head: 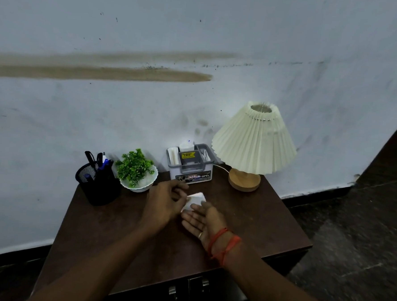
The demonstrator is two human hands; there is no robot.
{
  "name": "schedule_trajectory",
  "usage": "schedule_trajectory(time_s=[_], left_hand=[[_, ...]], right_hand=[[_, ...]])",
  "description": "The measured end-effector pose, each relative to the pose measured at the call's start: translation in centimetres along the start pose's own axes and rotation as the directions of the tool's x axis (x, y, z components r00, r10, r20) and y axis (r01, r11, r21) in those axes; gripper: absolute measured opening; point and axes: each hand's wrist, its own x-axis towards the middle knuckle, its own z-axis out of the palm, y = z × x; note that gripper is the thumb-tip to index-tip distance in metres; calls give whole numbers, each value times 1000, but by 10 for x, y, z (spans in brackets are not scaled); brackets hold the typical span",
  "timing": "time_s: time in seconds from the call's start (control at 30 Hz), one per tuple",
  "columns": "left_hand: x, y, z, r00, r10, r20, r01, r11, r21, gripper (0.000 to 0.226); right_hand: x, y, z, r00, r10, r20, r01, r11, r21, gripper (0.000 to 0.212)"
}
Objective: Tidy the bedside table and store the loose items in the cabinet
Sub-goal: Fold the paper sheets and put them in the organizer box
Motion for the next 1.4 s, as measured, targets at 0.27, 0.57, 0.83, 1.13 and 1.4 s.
schedule_trajectory(time_s=[0.27, 0.57, 0.83, 1.13, 1.4], left_hand=[[-36, 20, -29, 976, 195, 96, -191, 980, -49, 33], [-78, 38, -54, 975, 211, 76, -203, 974, -98, 34], [-115, 38, -52, 970, -172, -173, 101, 928, -358, 22], [-158, 61, -25, 715, -623, 318, 512, 156, -845, 24], [-169, 70, -29, 741, -566, 362, 425, -22, -905, 35]], right_hand=[[-27, -2, -3, 997, 26, 67, -36, 987, 156, 60], [-63, 1, -2, 999, -32, -15, 32, 999, -19, 6], [-89, 14, -10, 993, -119, 3, 119, 989, -82, 7], [-105, 38, -16, 887, -452, 94, 453, 814, -364, 20], [-126, 62, -27, 761, -608, 225, 618, 575, -536, 20]])
